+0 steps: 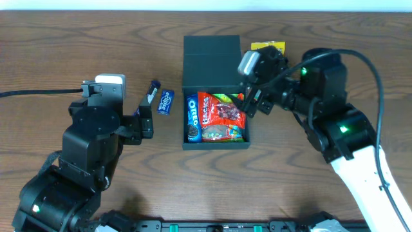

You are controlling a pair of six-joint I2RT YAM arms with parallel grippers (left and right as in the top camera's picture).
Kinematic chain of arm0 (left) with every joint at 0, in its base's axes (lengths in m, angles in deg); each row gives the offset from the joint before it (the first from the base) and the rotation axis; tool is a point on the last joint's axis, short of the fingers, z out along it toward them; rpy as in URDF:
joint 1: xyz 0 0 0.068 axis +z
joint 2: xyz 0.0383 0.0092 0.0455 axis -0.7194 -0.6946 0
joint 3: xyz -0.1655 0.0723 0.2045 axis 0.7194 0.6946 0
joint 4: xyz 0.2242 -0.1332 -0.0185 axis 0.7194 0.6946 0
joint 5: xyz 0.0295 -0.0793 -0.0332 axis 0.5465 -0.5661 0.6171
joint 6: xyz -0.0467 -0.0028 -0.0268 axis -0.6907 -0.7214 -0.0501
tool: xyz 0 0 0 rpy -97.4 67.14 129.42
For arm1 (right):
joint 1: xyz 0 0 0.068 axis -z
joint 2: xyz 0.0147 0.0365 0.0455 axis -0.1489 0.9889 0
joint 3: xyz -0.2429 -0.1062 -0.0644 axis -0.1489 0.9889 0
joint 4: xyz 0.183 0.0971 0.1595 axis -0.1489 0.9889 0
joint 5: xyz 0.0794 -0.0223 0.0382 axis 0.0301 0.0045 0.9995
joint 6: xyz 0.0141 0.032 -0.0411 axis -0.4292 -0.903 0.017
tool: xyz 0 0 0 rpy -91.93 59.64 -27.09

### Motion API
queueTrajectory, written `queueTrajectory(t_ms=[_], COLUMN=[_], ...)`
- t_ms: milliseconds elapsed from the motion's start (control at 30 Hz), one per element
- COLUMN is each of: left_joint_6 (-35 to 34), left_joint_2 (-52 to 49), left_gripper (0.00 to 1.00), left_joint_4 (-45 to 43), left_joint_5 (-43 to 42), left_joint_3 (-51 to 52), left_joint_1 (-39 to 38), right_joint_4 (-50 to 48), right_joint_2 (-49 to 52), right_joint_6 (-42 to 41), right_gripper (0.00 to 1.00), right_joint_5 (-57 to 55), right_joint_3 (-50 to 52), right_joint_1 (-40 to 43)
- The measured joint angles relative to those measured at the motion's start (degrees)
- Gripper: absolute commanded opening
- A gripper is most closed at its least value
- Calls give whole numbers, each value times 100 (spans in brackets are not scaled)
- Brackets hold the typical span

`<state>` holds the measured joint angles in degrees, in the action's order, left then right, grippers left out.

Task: Pack container
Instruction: 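Release the red bag and move the right gripper to the yellow bag, then grasp the yellow honey-lemon sweets bag with the right gripper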

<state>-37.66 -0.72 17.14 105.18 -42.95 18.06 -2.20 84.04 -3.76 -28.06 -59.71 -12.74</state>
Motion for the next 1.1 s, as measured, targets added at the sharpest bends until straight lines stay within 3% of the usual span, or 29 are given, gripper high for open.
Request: queueTrajectory(t_ms=[167,500,700,1100], left_joint_6=[0,0,0,0], left_joint_2=[0,0,0,-168], left_gripper=[95,95,95,95], left_joint_4=[0,4,22,240], left_joint_5=[0,0,0,0], left_joint_3=[0,0,0,0], left_joint_1=[0,0,0,0], right_joint_4=[-216,-835,-1311,-2312], right_joint_2=[39,463,1145,2498], right_joint_6=[-774,-1119,-1263,-2330], right_gripper=[99,99,99,99], right_joint_5=[-332,-863,-1604,-2638], right_joint_3=[0,0,0,0], right_joint_1=[131,339,345,702])
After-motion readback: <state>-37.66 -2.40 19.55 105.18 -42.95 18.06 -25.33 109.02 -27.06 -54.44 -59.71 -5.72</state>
